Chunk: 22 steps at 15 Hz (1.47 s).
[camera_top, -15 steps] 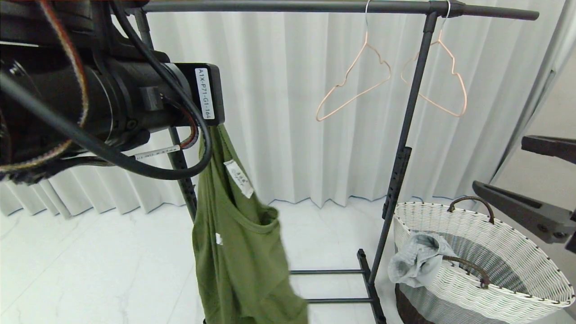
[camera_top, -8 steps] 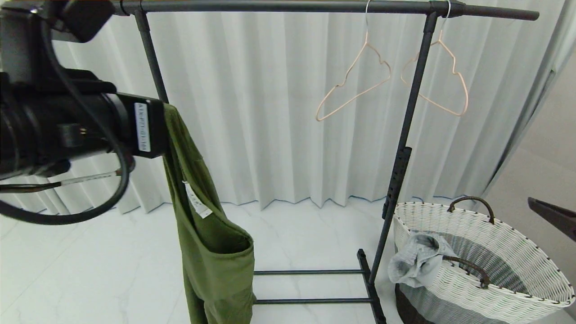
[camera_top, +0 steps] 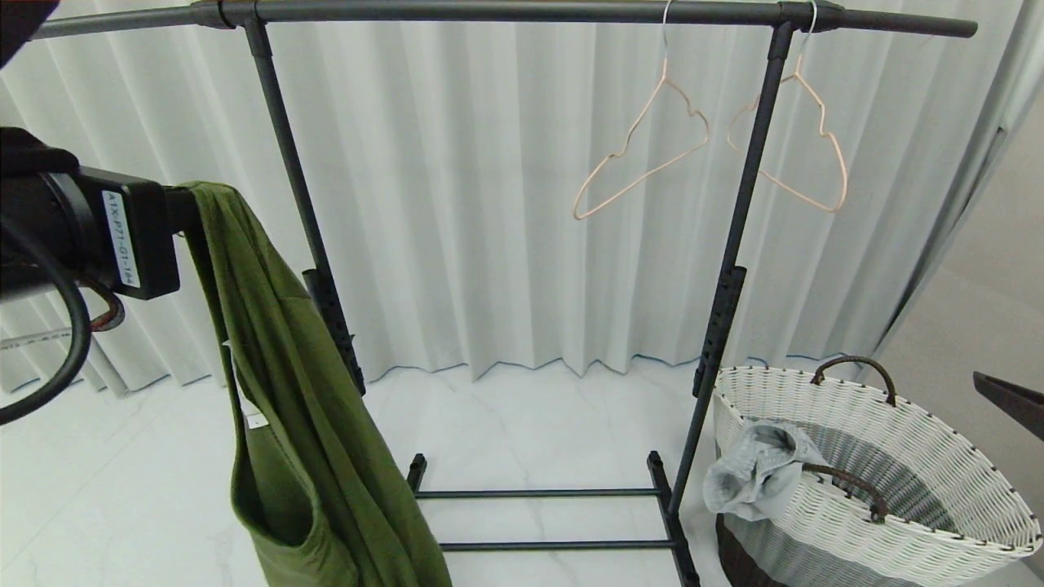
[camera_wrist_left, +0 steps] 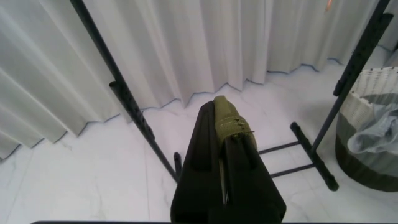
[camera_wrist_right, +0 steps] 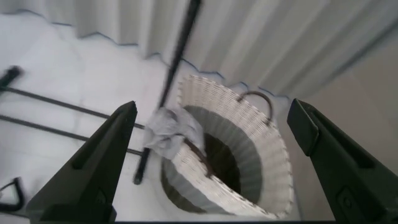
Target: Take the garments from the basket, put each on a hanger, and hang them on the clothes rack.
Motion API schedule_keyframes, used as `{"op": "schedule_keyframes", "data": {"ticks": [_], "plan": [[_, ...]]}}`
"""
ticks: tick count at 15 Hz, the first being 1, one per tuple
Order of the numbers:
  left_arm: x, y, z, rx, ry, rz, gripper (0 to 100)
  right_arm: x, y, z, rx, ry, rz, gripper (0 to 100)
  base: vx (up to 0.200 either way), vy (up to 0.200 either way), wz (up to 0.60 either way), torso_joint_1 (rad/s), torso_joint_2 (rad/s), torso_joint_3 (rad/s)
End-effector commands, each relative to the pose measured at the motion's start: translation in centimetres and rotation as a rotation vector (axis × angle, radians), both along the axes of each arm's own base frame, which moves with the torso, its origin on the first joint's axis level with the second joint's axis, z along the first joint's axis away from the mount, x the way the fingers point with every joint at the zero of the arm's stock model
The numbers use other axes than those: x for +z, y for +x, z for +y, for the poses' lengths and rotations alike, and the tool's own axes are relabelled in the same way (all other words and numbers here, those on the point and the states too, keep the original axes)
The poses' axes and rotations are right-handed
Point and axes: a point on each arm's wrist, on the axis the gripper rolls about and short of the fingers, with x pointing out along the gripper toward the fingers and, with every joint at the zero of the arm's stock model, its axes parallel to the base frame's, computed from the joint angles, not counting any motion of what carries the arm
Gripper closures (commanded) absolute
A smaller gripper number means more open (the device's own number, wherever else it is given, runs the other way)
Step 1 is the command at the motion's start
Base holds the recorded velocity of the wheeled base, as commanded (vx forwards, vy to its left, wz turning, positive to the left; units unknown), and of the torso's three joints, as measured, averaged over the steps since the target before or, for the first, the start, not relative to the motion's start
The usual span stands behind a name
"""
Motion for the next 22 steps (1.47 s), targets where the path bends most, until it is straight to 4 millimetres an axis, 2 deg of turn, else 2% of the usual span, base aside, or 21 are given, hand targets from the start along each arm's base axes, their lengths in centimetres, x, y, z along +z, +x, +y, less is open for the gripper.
{"op": "schedule_keyframes", "data": {"ticks": [1,8,17,22], "plan": [[0.1,0.1,0.0,0.003,-0.003,-0.014,100,0.2,-0.4,-0.1,0.022,0.008,-0.013,0,0.0,0.0,0.0,0.0,0.0,0.0],[-0.2,0.2,0.0,0.002,-0.008,-0.031,100,0.2,-0.2,-0.5,-0.024,0.009,-0.013,0,0.0,0.0,0.0,0.133,-0.36,-0.223],[-0.2,0.1,0.0,-0.005,0.042,-0.043,100,1.2,1.1,-0.7,-0.058,0.009,-0.015,0,0.0,0.0,0.0,0.208,-0.48,-0.276],[-0.2,0.1,0.0,-0.005,0.042,-0.045,100,1.1,1.3,-0.7,-0.058,0.008,-0.008,0,0.0,0.0,0.0,0.205,-0.45,-0.246]]}}
